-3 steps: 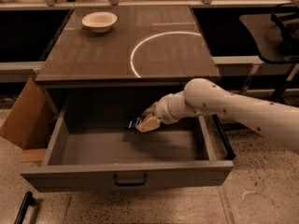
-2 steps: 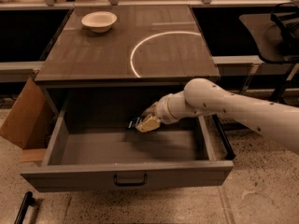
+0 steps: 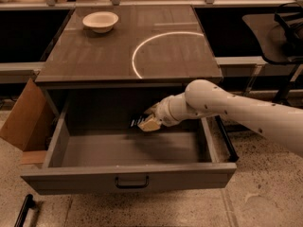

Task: Place rxbar blueberry into top drawer

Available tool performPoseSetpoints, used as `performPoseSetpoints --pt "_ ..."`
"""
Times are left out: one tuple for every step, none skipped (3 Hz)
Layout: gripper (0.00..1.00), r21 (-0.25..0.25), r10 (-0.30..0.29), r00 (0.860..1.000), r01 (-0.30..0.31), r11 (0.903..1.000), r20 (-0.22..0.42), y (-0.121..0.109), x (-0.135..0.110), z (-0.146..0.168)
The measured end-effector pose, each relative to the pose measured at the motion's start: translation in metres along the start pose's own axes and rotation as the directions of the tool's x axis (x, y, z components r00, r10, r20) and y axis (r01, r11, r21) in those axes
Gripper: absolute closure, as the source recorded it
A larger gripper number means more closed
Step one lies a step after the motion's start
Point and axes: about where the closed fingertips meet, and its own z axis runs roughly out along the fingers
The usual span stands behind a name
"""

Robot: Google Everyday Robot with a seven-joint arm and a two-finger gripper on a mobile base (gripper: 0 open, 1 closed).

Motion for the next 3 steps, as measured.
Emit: performPoseSetpoints --pt "0.14 0.001 0.0 1.0 0.0 1.0 0.017 0.002 0.001 -0.005" --pt "0.0 0.044 0.018 0.998 -0.02 0.9988 0.058 0.009 0.007 -0.032" --pt "0.0 0.113 0.073 0.989 -0.088 0.9897 0.131 0.014 0.023 -0.075"
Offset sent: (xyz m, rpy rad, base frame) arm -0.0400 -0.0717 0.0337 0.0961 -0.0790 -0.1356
